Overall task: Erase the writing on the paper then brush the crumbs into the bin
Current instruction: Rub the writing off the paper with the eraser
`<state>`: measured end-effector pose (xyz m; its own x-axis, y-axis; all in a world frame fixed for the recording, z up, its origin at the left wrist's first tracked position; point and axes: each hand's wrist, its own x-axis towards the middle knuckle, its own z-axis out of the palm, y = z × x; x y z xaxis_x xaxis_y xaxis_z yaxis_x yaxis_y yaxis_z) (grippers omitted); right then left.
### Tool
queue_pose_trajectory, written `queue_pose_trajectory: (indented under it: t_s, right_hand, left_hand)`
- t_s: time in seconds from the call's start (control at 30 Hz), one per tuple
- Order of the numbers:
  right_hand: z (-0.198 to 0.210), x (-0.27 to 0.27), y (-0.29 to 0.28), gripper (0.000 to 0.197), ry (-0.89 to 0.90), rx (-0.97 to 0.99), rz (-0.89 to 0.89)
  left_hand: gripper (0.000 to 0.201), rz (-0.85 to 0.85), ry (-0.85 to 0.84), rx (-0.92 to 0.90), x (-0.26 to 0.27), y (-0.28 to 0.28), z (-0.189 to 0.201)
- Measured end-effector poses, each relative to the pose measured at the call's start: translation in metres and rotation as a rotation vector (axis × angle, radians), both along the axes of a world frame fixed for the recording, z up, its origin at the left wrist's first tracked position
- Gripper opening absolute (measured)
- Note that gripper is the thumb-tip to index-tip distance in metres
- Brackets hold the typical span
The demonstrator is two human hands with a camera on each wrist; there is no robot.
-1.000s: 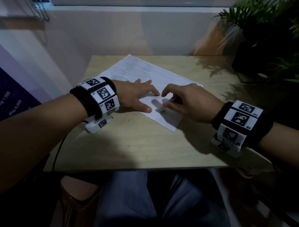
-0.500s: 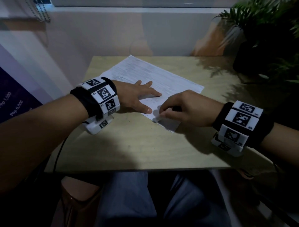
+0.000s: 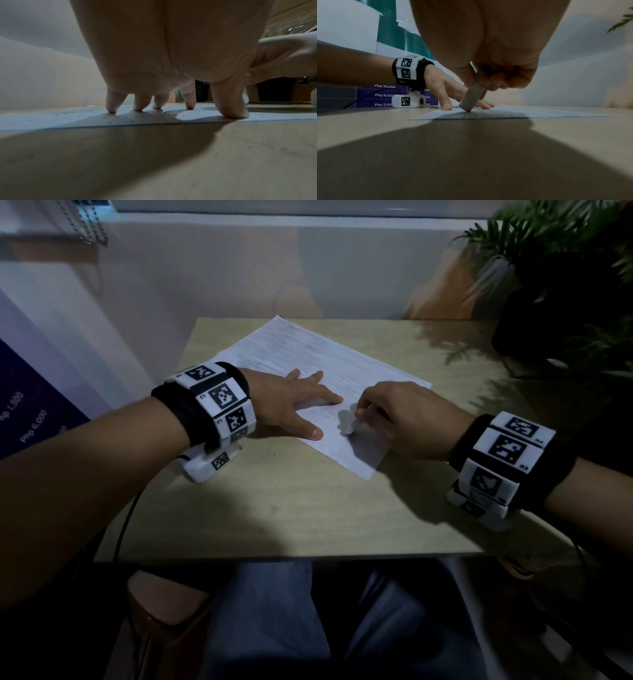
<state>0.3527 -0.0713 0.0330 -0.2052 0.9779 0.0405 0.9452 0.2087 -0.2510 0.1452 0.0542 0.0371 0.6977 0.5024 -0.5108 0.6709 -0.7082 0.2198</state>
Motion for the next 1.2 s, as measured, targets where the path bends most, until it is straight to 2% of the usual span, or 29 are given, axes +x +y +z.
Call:
queue_pose_trajectory:
  t_s: [0.07, 0.13, 0.2, 0.33, 0.47, 0.53, 0.6, 0.67, 0.77, 0.83, 0.97, 1.03, 1.13, 1.2]
  right_hand:
    - [-0.002, -0.003, -0.004, 0.016, 0.013, 0.003, 0.096]
    - [0.000, -0.005, -0.009, 0.016, 0.101, -0.047, 0.168]
    - [0.002, -0.003, -0.007, 0.019, 0.150, -0.073, 0.147]
    - [0.000, -0.001, -0.003, 0.022, 0.026, -0.012, 0.064]
    - [0.003, -0.006, -0.010, 0.026, 0.119, -0.076, 0.178]
    - [0.006, -0.004, -0.006, 0.026, 0.145, -0.093, 0.143]
    - [0.005, 0.000, -0.001, 0.028, 0.067, -0.042, 0.079]
    - [0.005, -0.001, 0.000, 0.037, 0.003, -0.020, 0.056]
    - [0.006, -0.010, -0.009, 0.058, 0.084, -0.083, 0.183]
    - [0.007, -0.010, -0.010, 0.052, 0.141, -0.106, 0.208]
    - [0.005, -0.003, -0.003, 0.028, 0.003, -0.010, 0.103]
    - [0.004, -0.005, -0.005, 0.027, -0.004, -0.004, 0.145]
    - [0.006, -0.008, -0.015, 0.044, 0.115, -0.065, 0.244]
    - [0.007, -0.006, -0.013, 0.053, 0.134, -0.080, 0.205]
  left_hand:
    - [0.080, 0.000, 0.000, -0.006, 0.000, 0.001, 0.000]
    - [0.080, -0.001, 0.000, -0.010, 0.000, 0.001, 0.000]
    - [0.081, -0.003, 0.008, -0.006, 0.000, 0.001, 0.000]
    - [0.081, 0.004, 0.004, -0.010, 0.001, 0.000, 0.001]
    - [0.080, 0.003, 0.002, -0.007, 0.000, 0.001, 0.001]
    - [0.080, 0.007, -0.002, -0.010, 0.000, 0.001, 0.001]
    - [0.081, 0.013, -0.007, -0.013, 0.000, 0.001, 0.000]
    - [0.081, 0.015, -0.008, -0.012, 0.000, 0.001, 0.000]
    - [0.080, 0.010, -0.004, -0.004, 0.000, 0.000, 0.001]
    - [0.080, 0.009, 0.005, 0.002, 0.001, 0.000, 0.002]
    - [0.081, 0.015, 0.004, 0.001, 0.000, -0.001, 0.002]
    - [0.080, 0.014, 0.004, 0.003, 0.000, -0.001, 0.002]
    - [0.080, 0.013, 0.013, -0.001, 0.001, -0.002, 0.003]
    - [0.080, 0.015, 0.017, -0.001, 0.001, -0.002, 0.004]
